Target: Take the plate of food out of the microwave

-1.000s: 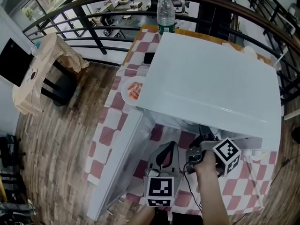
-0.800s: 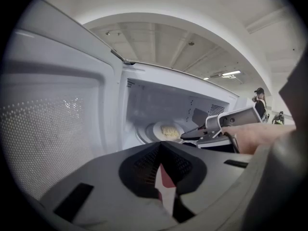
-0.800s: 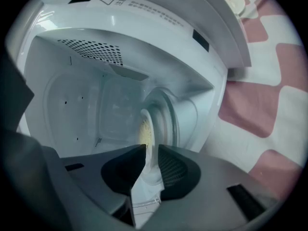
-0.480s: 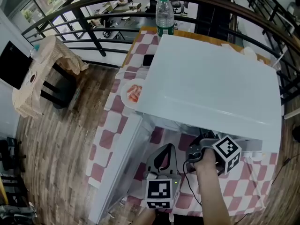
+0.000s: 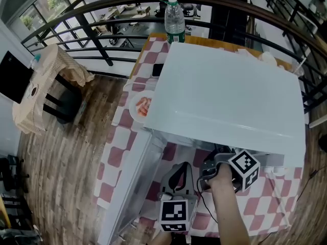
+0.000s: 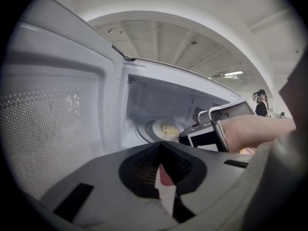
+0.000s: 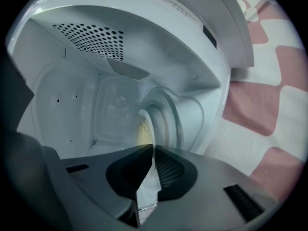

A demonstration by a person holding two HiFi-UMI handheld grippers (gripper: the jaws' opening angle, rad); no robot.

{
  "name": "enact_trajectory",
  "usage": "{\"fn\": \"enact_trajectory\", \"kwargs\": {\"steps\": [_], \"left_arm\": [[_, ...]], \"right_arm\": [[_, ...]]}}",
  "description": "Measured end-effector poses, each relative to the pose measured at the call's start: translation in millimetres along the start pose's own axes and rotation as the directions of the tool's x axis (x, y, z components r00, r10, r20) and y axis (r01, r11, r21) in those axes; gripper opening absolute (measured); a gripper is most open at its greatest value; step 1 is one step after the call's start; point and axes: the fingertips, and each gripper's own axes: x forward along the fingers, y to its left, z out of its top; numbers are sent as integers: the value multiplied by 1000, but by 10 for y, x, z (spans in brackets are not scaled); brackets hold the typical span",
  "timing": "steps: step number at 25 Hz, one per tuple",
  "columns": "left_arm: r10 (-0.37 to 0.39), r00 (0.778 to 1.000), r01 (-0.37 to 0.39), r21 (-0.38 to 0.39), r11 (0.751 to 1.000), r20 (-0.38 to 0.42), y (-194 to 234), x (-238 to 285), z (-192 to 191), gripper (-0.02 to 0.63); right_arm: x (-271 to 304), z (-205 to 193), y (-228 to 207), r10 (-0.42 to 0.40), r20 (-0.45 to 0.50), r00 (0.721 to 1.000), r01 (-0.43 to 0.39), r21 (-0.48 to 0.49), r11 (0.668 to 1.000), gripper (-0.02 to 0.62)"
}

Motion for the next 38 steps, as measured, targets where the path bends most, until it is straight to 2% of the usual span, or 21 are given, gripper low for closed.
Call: {"fn": "enact_trajectory", "kwargs": {"steps": [12, 15, 19, 24, 28, 32, 35, 37, 38], "left_arm": [[1, 1000, -1, 8, 1000, 1, -24, -24, 12, 9], [-10, 1000, 10, -40, 999, -1, -33, -24, -13, 9], [-38, 999, 35, -121, 992, -16, -76, -5, -80, 9], [-31, 999, 27, -125, 992, -30, -95, 62, -140, 6], [-82, 995, 71, -177, 982, -53, -152, 155, -190, 14], [-129, 988, 111, -190, 975, -84, -244, 226, -235, 30], [-150, 985, 125, -258, 958, -80, -261, 253, -257, 41], [-151, 986, 122, -309, 943, -71, -254, 273, -263, 48], [-154, 986, 124, -330, 936, -66, -260, 284, -264, 80]], "right_arm": [[-182, -49, -32, 51, -7, 999, -51, 16, 999, 17], [-291, -67, -84, 13, -8, 1000, -13, 5, 1000, 17], [-387, -37, -111, 26, 6, 1000, -26, -1, 1000, 15], [-532, -13, -235, -7, 5, 1000, 7, -14, 1000, 15], [-593, 34, -246, 36, 6, 999, -36, -12, 999, 15], [-650, 86, -240, 62, 4, 998, -62, -19, 998, 15], [-727, 108, -318, 17, 2, 1000, -17, -33, 999, 15], [-738, 112, -318, 24, -3, 1000, -25, -36, 999, 15], [-743, 113, -314, 30, -6, 1000, -30, -37, 999, 15]]}}
